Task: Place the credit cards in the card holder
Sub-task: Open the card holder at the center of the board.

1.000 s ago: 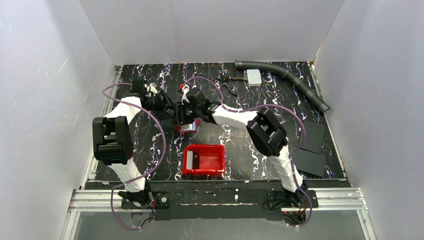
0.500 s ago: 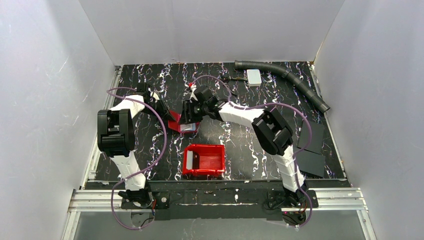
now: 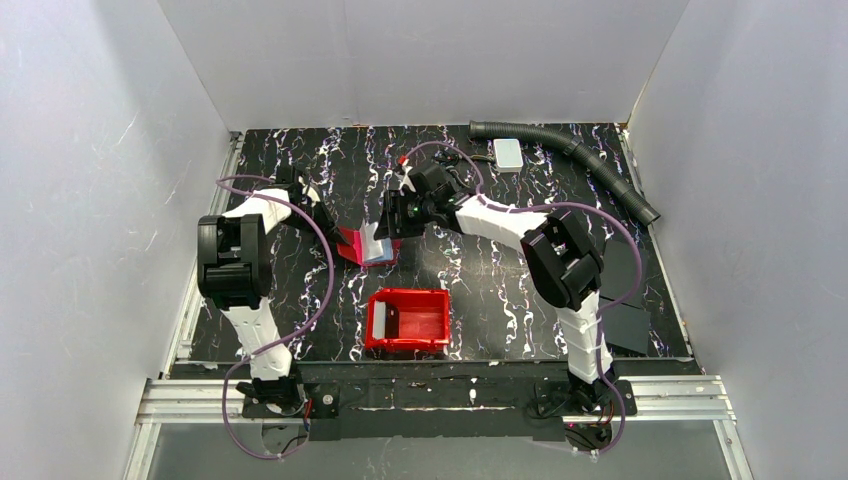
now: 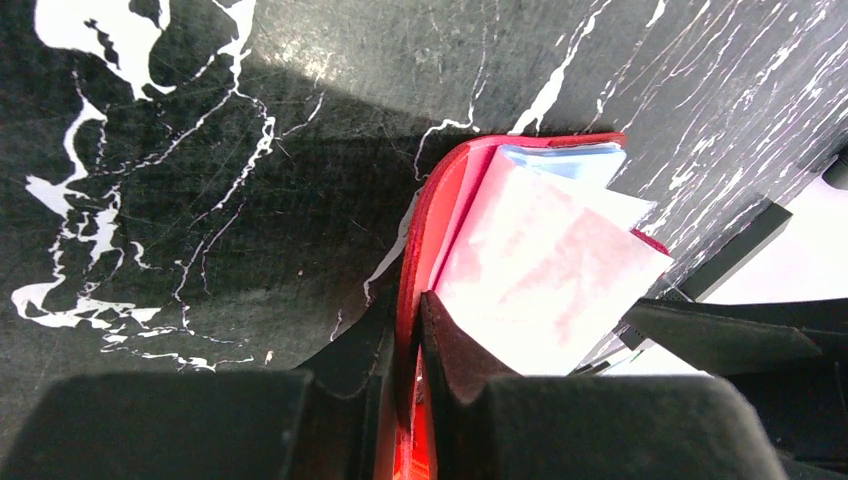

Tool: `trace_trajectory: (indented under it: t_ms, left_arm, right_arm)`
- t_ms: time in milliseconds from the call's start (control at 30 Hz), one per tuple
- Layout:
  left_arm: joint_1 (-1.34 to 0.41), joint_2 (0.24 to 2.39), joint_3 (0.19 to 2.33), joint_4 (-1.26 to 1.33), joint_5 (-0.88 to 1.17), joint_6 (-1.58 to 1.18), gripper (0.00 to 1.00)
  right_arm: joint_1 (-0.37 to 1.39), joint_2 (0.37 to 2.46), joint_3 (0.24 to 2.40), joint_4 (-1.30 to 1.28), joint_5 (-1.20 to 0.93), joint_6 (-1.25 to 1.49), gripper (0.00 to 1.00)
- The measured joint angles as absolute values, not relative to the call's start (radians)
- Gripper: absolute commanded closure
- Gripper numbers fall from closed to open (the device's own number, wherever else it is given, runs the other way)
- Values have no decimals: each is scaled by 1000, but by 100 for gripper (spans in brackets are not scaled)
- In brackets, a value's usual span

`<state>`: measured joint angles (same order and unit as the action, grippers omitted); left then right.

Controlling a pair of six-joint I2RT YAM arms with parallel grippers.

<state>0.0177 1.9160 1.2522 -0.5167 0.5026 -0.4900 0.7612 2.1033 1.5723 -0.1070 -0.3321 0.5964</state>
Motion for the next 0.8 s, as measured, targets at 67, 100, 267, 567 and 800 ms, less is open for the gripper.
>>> trace_trajectory:
  t_ms: [67,100,267,567,800]
  left_arm:
    - [17,1924,1252,-517,503,-490,96]
    - [17,1926,1252,-517,503,-490,97]
    - [18,1933,1255,-519,504,-490,98]
    - [18,1942,1258,-517,509,-492,98]
    - [3,1943,1258,-502,527,-502,98]
  right_arm:
    - [761,2106,1573,-105,-342,598,42]
    - [761,2109,1573,-104,-345,599,42]
    - [762,2148,1576,-99,-355,607,44]
    - [762,2171,1576,-71,-385,648,52]
    - [773,2220,1612,2,-422,696,53]
